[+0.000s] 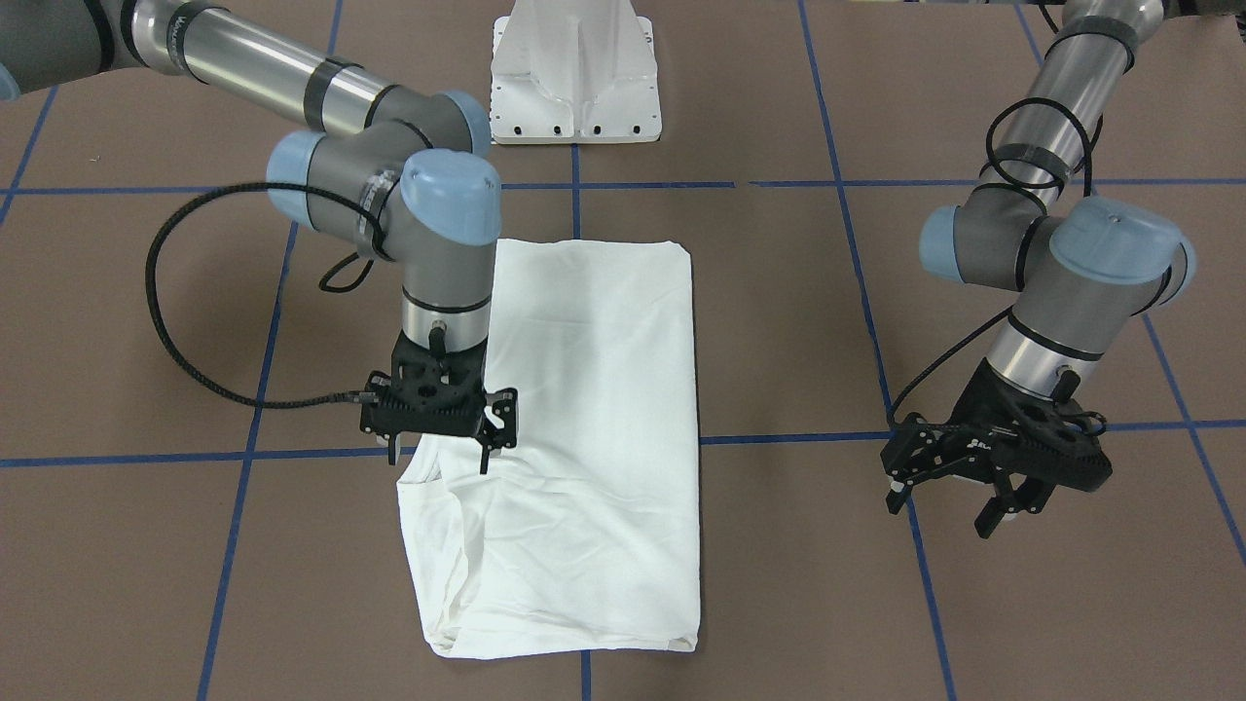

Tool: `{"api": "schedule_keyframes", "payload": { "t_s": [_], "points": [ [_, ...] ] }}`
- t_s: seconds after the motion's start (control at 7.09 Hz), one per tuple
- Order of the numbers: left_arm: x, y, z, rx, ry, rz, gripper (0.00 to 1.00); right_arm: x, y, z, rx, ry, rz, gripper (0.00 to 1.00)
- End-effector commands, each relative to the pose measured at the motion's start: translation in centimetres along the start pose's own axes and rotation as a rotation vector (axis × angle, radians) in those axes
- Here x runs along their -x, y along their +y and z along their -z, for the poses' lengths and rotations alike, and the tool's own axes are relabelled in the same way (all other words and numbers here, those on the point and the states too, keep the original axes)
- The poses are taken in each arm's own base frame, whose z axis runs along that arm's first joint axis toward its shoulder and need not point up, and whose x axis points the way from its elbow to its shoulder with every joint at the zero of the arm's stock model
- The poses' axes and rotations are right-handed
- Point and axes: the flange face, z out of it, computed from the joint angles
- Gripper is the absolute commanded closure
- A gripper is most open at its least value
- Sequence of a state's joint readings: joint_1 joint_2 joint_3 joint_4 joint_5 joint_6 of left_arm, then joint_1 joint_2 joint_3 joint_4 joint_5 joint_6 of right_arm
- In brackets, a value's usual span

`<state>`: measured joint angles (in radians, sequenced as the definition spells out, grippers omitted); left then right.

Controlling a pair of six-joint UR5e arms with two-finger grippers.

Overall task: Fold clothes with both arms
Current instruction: 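Move the right gripper up the shirt side edge and raise it away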

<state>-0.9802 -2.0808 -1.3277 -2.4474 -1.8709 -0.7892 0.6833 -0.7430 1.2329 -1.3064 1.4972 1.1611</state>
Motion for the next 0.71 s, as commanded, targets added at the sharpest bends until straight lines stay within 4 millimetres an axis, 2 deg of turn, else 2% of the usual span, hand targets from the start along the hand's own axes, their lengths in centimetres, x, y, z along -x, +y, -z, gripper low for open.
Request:
{"api": "schedule_keyframes", "payload": {
  "t_s": [0.0, 0.42, 0.56],
  "points": [
    [-0.3, 0.0, 0.6, -0.008, 0.007, 0.001, 0.0, -0.5, -0.4, -3.7, -0.012, -0.015, -0.01, 0.0],
    [-0.7, 0.2, 0.5, -0.005, 0.014, 0.0, 0.0, -2.3, 0.8, -7.2, 0.014, 0.054, 0.002, 0.0],
    [-0.8, 0.3, 0.4, -0.003, 0.015, -0.001, 0.0, -3.1, 0.4, -7.6, 0.012, 0.072, 0.015, 0.0]
  ]
}}
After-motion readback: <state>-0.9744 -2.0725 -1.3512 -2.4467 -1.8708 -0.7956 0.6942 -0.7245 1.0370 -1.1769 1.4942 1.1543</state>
